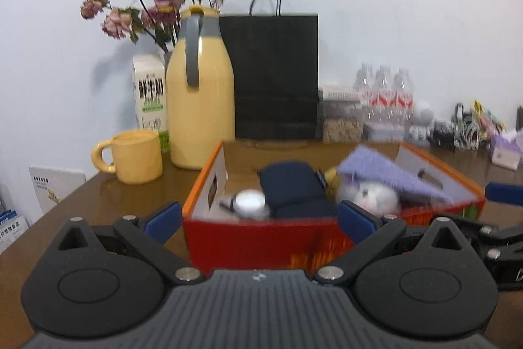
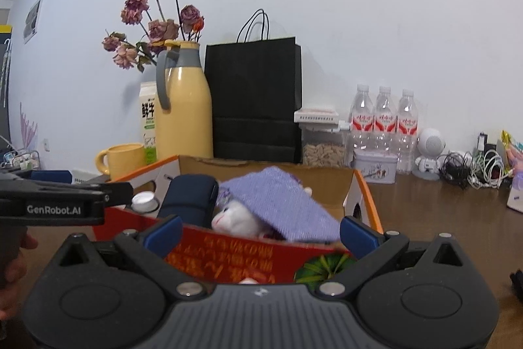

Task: Organize objects
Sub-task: 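Move the left tool back to the table and grasp the small yellow block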

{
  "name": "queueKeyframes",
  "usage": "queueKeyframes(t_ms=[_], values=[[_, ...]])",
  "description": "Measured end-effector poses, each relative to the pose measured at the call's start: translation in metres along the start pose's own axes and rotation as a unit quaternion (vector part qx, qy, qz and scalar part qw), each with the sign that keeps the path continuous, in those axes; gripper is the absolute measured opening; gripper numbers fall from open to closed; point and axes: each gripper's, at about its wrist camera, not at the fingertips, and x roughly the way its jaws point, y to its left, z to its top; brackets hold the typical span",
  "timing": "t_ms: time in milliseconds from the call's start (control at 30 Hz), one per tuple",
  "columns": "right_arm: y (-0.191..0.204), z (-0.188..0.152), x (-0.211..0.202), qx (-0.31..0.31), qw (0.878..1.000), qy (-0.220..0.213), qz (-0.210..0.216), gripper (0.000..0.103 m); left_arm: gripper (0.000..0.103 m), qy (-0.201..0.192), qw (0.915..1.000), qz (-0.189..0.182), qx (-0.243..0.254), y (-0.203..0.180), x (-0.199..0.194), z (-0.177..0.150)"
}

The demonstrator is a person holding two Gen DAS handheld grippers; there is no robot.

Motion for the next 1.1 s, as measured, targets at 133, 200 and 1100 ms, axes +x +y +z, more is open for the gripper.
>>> queueKeyframes(t_ms=[133, 200, 1100], values=[[0.003, -0.007, -0.006, 0.001, 1.000, 0.018, 0.008, 0.103, 0.103, 0.046, 0.9988, -0.007, 0.016, 0.002, -0.002, -0.013], [0.004, -0.010, -0.009, -0.001, 1.000, 0.023, 0.009, 0.103, 0.103, 0.066, 0.9975, -0.010, 0.022, 0.002, -0.004, -0.018], [-0.002, -0.024, -0.011, 0.014, 0.997, 0.070, -0.037, 0.103, 0.022, 0.123, 0.9904, -0.064, 0.004, -0.007, -0.019, -0.029]])
